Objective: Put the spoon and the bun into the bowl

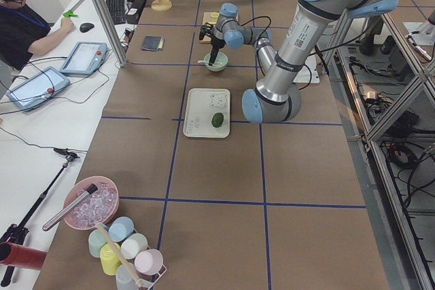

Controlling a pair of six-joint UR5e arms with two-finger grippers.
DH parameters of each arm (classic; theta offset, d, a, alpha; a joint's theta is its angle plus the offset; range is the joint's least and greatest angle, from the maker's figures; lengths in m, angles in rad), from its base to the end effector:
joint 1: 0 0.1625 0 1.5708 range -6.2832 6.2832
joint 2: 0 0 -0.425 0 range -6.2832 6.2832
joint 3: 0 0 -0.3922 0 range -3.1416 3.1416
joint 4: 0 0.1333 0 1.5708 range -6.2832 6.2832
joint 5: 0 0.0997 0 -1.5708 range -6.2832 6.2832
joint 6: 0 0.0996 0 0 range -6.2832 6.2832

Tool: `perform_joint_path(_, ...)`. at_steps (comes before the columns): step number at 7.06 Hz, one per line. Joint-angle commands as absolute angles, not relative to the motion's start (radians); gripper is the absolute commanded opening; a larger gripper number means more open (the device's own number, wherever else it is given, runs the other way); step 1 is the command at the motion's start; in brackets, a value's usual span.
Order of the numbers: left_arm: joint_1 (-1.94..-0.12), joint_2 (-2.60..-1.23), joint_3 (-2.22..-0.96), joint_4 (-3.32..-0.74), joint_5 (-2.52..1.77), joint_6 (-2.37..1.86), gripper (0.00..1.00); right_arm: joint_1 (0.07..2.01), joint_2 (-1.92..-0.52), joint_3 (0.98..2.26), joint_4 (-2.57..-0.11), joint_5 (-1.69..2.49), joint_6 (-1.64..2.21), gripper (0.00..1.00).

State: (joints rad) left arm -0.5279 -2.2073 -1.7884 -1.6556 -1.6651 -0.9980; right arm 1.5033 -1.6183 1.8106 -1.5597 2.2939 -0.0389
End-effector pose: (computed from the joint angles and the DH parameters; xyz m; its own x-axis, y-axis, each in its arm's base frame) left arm 0.4984 -0.4340 0.1867 0.6650 0.2368 -0.7083 0.0897 0.9162 0.3906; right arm 0.0350 -0.4810 0.5651 0.7359 -0.2218 0.6397 0.0948 0.9693 0.2270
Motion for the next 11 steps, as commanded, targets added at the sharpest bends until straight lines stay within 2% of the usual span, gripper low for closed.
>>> perform_joint_path(1,-0.738,-2.104,-1.877,-1.655,-1.868,-0.731,1.00,1.503,-1.620,1.900,-1.559,2.302,-0.038,1.00)
perform_joint_path(3,-1.046,-1.941,-1.844,-1.649,-2.096,-0.256,1.00,1.499,-1.611,1.953,-1.557,2.372,-0.029,1.00)
perform_joint_path(5,-1.248,-1.840,-1.742,-1.643,-2.135,0.055,1.00,1.426,-1.605,2.020,-1.555,2.489,0.126,1.00)
perform_joint_path(7,-1.432,-1.790,-1.614,-1.515,-2.257,0.143,1.00,1.247,-1.519,2.045,-1.507,2.384,0.388,1.00)
perform_joint_path(8,-1.495,-1.763,-1.602,-1.472,-2.282,0.144,1.00,1.150,-1.469,2.043,-1.506,2.305,0.500,1.00)
perform_joint_path(11,-1.591,-1.548,-1.653,-1.606,-2.295,0.144,1.00,0.924,-1.394,2.043,-1.505,2.121,0.736,1.00)
